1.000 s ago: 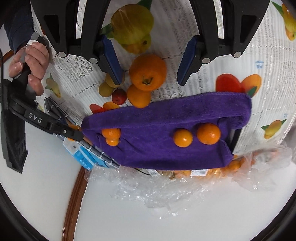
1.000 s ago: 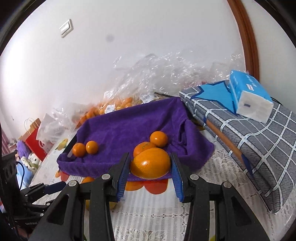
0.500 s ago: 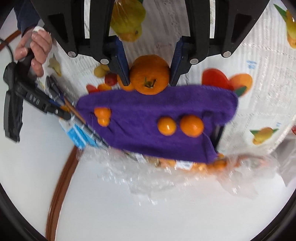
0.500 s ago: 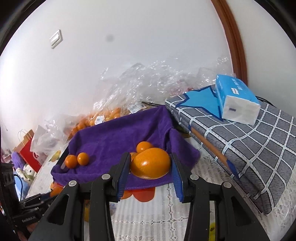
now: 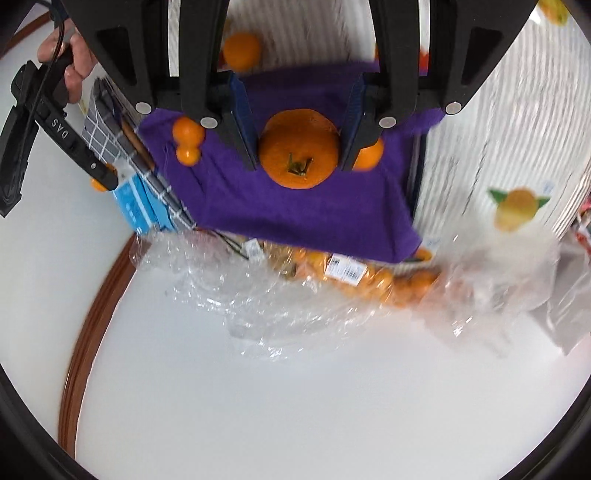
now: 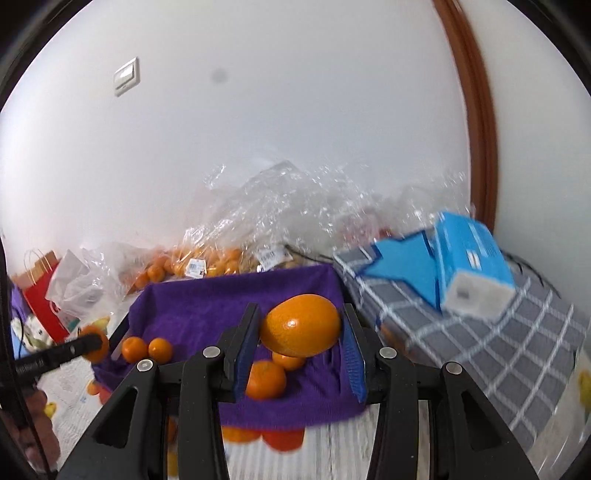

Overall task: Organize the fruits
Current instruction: 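Grasp a stemmed mandarin with the left gripper while the right gripper carries the oval fruit over the towel, then lower the oval fruit and stemmed mandarin onto the towel and open both grippers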

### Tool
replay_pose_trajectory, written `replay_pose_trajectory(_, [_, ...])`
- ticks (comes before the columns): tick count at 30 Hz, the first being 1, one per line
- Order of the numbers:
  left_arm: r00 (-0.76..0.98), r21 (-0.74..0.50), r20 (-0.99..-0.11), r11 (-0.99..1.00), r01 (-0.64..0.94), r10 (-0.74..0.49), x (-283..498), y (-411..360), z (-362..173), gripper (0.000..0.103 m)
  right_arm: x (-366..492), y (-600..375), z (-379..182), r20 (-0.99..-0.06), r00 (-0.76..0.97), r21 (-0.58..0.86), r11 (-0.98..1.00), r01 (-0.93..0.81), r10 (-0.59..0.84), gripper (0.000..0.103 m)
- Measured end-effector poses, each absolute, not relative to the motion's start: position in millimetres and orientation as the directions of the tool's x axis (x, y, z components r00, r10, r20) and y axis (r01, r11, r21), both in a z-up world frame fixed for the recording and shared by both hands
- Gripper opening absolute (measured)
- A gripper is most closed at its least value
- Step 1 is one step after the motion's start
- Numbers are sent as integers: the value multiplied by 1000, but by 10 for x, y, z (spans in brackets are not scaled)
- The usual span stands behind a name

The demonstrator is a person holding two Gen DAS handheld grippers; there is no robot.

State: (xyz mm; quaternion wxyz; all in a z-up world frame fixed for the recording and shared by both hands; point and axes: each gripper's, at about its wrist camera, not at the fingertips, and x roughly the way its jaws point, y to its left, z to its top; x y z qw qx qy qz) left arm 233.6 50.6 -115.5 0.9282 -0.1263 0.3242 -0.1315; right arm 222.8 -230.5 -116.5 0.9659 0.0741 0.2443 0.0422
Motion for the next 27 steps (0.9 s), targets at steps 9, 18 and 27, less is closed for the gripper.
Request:
replay_pose_trajectory(9, [732, -322, -580, 926, 197, -357, 2437, 376, -1460, 41, 2455, -2351, -1587, -560, 813, 213, 976, -48, 162, 43])
replay_pose_trajectory(18, [719, -271, -608, 940, 209, -335, 2455, 213, -1573, 41, 2572, -2363, -1738, -617, 768, 241, 970, -24, 172, 43])
replay_pose_trajectory(27, [707, -315, -615, 930, 186, -350, 2508, 317, -1620, 41, 2565, -2283, -1755, -633, 762, 181, 983, -22, 133, 44])
